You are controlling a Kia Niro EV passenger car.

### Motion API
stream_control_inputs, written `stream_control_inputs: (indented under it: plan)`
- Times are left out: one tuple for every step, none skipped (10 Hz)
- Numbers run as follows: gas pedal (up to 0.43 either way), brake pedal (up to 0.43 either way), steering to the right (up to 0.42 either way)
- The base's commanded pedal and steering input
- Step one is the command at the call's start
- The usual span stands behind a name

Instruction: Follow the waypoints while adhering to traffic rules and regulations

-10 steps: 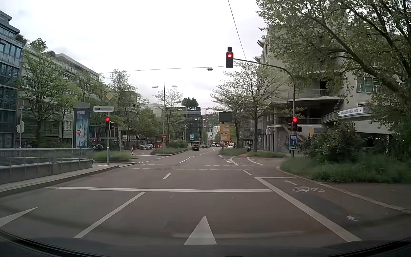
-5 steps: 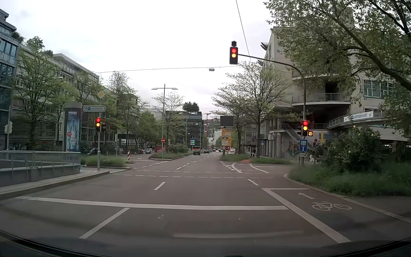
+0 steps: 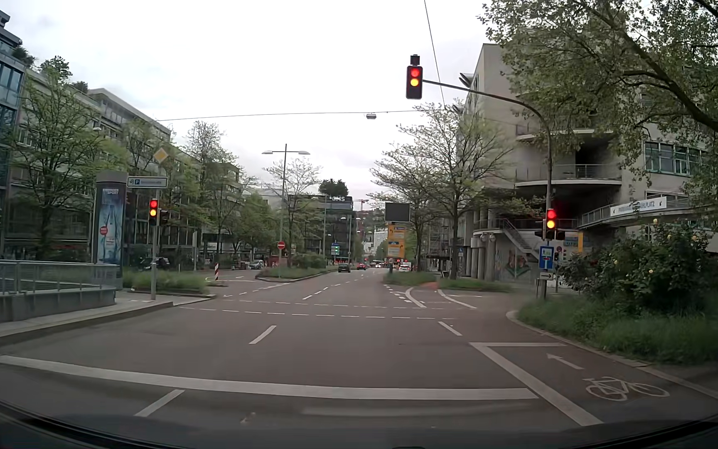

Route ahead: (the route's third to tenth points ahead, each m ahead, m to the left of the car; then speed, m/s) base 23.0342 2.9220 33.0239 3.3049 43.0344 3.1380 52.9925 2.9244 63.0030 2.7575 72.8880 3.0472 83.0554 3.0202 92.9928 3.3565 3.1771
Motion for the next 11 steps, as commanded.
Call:
stream_control_inputs:
  plan:
    - [0.047, 0.000, -0.014]
    - [0.138, 0.000, -0.016]
    - [0.189, 0.000, -0.014]
    - [0.209, 0.000, -0.012]
    - [0.240, 0.000, -0.013]
    - [0.299, 0.000, -0.013]
    - [0.311, 0.000, -0.013]
    - [0.319, 0.000, -0.013]
    - [0.319, 0.000, -0.011]
    - [0.339, 0.000, -0.008]
    - [0.358, 0.000, -0.007]
